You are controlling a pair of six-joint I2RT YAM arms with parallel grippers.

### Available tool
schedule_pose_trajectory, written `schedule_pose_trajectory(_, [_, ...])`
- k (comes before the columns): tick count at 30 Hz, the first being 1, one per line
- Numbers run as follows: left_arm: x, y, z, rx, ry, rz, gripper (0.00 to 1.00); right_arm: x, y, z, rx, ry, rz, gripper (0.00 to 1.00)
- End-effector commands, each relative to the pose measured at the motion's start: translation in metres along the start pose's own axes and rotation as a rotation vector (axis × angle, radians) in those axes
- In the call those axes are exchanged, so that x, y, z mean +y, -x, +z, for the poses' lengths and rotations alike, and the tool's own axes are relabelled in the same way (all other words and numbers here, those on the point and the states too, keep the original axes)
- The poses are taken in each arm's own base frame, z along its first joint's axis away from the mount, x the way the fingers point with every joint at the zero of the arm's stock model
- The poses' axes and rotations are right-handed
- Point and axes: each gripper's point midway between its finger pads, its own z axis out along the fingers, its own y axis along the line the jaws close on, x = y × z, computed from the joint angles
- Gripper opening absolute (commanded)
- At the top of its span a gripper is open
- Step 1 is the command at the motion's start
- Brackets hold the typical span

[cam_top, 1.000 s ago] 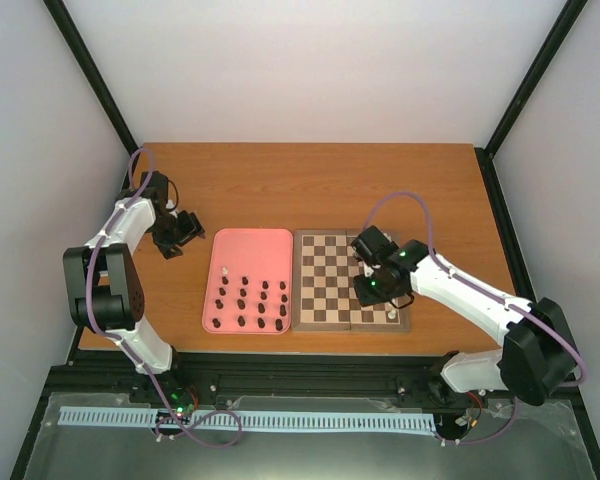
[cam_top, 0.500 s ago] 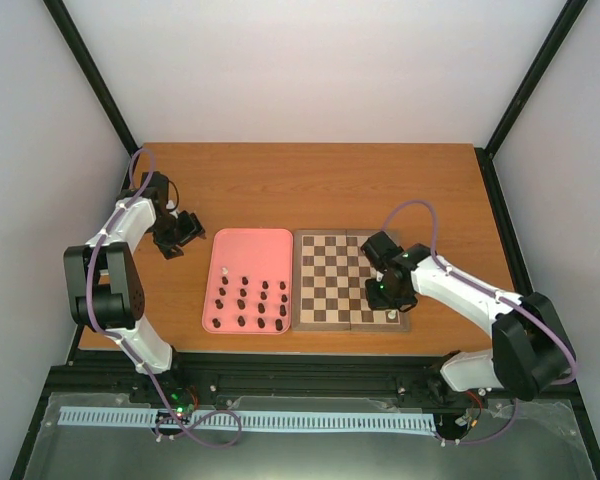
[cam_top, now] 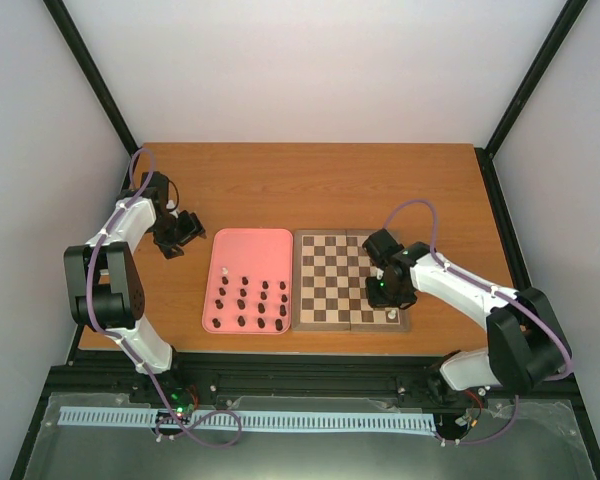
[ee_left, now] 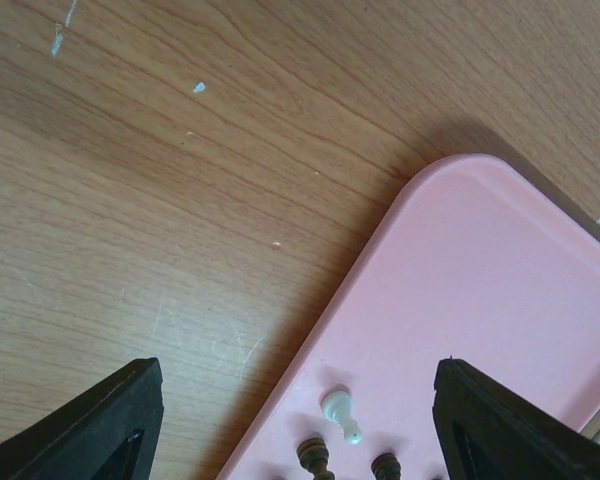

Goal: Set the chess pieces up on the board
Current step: Place the chess piece on the chessboard.

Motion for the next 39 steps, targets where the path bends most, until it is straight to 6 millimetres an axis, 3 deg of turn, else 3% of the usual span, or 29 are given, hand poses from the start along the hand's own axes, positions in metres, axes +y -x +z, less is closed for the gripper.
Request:
schedule_pose_trajectory(1, [-0.006, 0.008, -0.003, -0.024, -0.023, 0.023, 0.83, 0.002, 0.004, 0.003, 0.004, 0.014, -0.002, 0.06])
schedule_pose_trajectory(16, [-0.006, 0.007, -0.002, -0.021, -0.025, 0.024, 0.83, -0.001, -0.001, 0.006, 0.025, 0.004, -0.008, 0.1])
schedule_pose_trajectory(28, [-0.006, 0.007, -0.001, -0.019, -0.027, 0.023, 0.83, 0.002, -0.003, -0.001, 0.017, 0.03, -0.027, 0.18])
schedule_pose_trajectory(32, [-0.006, 0.007, -0.001, -0.018, -0.027, 0.023, 0.83, 0.011, 0.004, -0.019, -0.028, 0.08, -0.041, 0.26])
schedule_pose_trajectory(39, [-0.008, 0.007, -0.003, -0.018, -0.036, 0.023, 0.83, 0.029, 0.019, -0.069, -0.068, 0.141, -0.069, 0.28])
